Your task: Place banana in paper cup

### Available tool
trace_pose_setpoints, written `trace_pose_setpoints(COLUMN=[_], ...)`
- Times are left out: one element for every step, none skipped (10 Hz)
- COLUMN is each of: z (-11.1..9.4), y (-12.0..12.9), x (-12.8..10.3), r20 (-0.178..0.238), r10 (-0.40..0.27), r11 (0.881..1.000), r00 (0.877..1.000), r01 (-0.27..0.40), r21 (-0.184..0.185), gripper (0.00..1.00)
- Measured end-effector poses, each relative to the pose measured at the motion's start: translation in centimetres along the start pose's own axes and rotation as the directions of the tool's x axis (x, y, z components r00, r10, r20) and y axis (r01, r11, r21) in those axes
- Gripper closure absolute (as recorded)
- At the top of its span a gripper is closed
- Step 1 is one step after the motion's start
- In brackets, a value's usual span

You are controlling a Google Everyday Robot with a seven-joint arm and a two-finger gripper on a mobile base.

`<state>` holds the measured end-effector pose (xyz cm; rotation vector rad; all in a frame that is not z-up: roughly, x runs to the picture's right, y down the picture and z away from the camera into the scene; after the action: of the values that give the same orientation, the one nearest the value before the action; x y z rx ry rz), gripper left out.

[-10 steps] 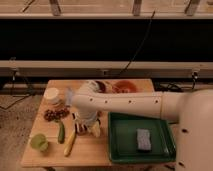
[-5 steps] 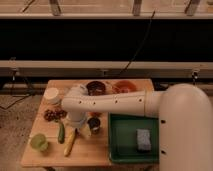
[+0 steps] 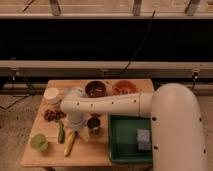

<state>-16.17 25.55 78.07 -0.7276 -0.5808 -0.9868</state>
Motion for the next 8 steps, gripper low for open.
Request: trace_pose_setpoints(z=[0.3, 0.5, 0.9, 1.2, 1.6, 1.9, 2.1, 2.3], y=[-0.2, -0.3, -0.4, -0.5, -0.5, -0.5, -0.5, -0.3], x=[-0.1, -0.2, -0.4, -0.5, -0.7, -0.8, -0.9, -0.9], r20=[0.006, 0.009, 0.017, 0.022, 0.026, 0.028, 0.031, 0.033], r10=[0.000, -0.001, -0.001, -0.001, -0.001, -0.001, -0.001, 0.001], r11=[1.000, 1.000, 1.000, 1.000, 1.000, 0.999, 0.999, 0.999], r00=[1.000, 1.000, 1.000, 1.000, 1.000, 1.000, 1.000, 0.999], r01=[0.000, 0.001, 0.001, 0.001, 0.002, 0.002, 0.002, 0.001], r21=[-0.006, -0.012, -0.017, -0.023, -0.029, -0.037, -0.043, -0.049], gripper=[0.20, 0.20, 0.20, 0.20, 0.20, 0.24, 0.34, 0.44])
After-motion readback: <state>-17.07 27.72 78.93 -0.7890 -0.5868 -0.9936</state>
